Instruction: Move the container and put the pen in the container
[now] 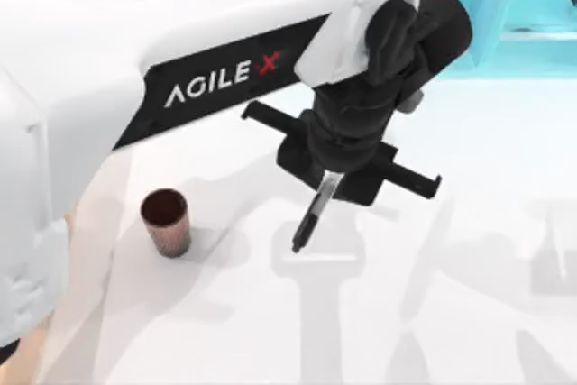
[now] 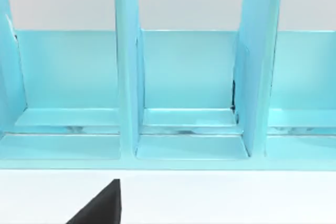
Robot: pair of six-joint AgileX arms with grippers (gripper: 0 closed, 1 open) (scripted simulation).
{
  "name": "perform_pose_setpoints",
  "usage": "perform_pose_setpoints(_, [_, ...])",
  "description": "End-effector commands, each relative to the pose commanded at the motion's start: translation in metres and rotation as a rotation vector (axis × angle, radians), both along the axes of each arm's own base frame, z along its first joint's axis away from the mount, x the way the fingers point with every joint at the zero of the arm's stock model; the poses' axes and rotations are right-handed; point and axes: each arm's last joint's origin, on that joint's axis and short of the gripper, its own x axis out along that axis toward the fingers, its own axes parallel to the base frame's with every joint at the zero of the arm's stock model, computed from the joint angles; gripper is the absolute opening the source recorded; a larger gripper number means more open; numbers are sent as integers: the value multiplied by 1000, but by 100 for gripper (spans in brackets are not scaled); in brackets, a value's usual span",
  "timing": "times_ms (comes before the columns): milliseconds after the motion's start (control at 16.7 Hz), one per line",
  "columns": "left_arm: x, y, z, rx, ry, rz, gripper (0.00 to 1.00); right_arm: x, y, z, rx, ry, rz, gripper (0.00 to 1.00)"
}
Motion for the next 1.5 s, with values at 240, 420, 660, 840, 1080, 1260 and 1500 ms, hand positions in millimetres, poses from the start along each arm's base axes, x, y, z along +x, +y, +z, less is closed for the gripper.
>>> perform_pose_setpoints(240, [-3, 5, 5, -30, -44, -11, 0, 0, 0, 0, 0, 0, 0, 100])
perform_pose_setpoints(420, [-8, 19, 13, -98, -142, -23, 0, 0, 0, 0, 0, 0, 0, 100])
perform_pose_setpoints(660, [-18, 50, 22, -225, -333, -26, 0, 0, 0, 0, 0, 0, 0, 100])
perform_pose_setpoints(840, [-31, 81, 23, -331, -507, -20, 0, 0, 0, 0, 0, 0, 0, 100])
perform_pose_setpoints(1080, [-58, 128, 19, -466, -764, -4, 0, 0, 0, 0, 0, 0, 0, 100])
perform_pose_setpoints(1260, [-82, 162, 9, -551, -959, 6, 0, 0, 0, 0, 0, 0, 0, 100])
perform_pose_setpoints(1500, [-116, 200, -7, -636, -1194, 10, 0, 0, 0, 0, 0, 0, 0, 100])
